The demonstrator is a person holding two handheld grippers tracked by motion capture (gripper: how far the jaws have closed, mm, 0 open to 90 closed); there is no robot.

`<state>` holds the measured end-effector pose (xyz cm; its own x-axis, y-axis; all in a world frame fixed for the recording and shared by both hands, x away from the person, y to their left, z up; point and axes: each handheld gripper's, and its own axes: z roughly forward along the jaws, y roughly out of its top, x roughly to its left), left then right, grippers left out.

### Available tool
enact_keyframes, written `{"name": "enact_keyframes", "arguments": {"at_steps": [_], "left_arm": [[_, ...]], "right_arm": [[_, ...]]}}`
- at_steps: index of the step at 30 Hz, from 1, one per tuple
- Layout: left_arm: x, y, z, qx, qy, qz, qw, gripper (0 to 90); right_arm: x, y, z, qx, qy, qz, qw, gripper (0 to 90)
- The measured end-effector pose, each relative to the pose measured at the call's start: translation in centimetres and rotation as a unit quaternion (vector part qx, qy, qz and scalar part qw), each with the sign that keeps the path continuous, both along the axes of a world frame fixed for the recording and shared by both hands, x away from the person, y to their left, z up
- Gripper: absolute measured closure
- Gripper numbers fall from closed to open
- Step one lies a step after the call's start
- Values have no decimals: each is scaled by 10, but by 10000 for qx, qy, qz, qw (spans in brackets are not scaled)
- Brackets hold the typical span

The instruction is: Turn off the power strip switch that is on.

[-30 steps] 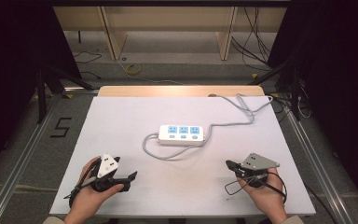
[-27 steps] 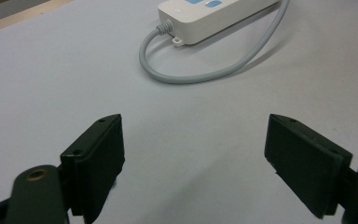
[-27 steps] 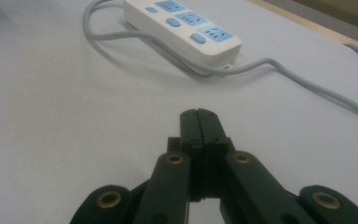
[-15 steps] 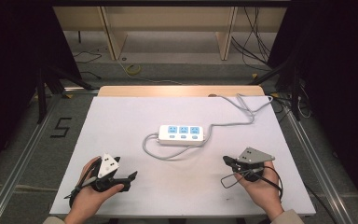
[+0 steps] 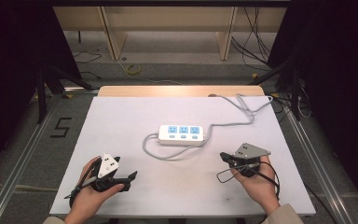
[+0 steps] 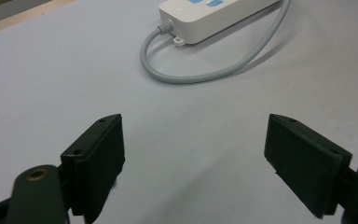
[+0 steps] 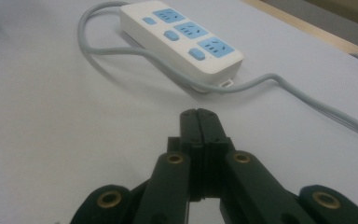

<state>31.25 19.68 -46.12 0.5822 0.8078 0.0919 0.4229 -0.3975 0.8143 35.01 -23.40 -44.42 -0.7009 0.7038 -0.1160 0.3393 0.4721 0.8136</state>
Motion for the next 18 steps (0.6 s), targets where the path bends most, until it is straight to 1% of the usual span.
{"name": "enact_keyframes", "arguments": {"at_steps": [3, 10, 16, 18], "left_arm": [[0, 0, 0, 42, 11, -18, 10000, 199], [0, -1, 0, 31, 10, -2, 10000, 199], [0, -1, 0, 31, 7, 0, 10000, 199], [0, -1, 0, 31, 13, -1, 10000, 199]], "right_arm": [[1, 2, 1, -4, -2, 8, 10000, 900], [5, 5, 1, -39, 24, 28, 10000, 900], [9, 7, 4, -16, 8, 56, 10000, 900], [10, 8, 4, -16, 40, 54, 10000, 900]]}}
